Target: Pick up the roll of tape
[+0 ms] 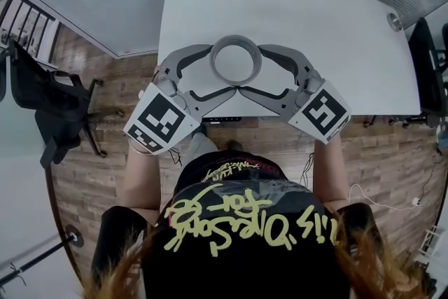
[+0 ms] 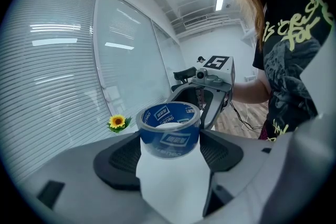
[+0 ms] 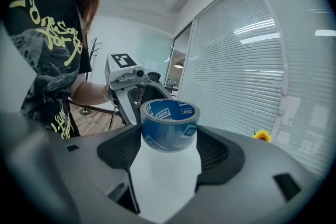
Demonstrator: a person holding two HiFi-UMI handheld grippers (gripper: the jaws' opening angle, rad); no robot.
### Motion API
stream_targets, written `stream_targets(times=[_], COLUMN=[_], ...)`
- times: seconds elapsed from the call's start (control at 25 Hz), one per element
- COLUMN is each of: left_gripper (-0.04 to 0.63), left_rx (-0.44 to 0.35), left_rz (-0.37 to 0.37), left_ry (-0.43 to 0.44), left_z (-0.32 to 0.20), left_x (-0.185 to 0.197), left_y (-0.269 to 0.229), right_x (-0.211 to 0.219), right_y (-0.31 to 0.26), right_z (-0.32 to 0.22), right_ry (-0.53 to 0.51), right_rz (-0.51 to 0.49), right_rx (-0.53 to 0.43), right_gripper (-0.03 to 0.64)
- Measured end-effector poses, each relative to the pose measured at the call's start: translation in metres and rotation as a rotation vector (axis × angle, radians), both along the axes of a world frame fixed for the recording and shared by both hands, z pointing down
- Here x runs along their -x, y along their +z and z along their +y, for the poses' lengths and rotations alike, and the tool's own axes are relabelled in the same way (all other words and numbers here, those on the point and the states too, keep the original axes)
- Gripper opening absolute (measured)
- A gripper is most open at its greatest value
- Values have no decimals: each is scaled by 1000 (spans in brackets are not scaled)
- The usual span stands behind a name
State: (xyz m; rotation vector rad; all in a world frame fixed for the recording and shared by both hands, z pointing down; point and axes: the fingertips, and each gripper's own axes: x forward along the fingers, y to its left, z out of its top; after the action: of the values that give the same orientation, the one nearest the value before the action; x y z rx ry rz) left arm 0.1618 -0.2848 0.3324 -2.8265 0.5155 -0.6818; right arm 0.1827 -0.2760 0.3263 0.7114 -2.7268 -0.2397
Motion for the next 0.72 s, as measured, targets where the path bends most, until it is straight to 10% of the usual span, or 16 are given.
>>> stream_targets(times=[0.72], left_gripper=[347], left_rx=[18], left_rz=[23], left_ry=[10], left_z=[3], left_x=[-2], left_y=[-5], right_x=[-2], right_y=[-5], right_z=[2], right_ry=[-1], right_rz=[-45], right_rx=[19], right_gripper=[319])
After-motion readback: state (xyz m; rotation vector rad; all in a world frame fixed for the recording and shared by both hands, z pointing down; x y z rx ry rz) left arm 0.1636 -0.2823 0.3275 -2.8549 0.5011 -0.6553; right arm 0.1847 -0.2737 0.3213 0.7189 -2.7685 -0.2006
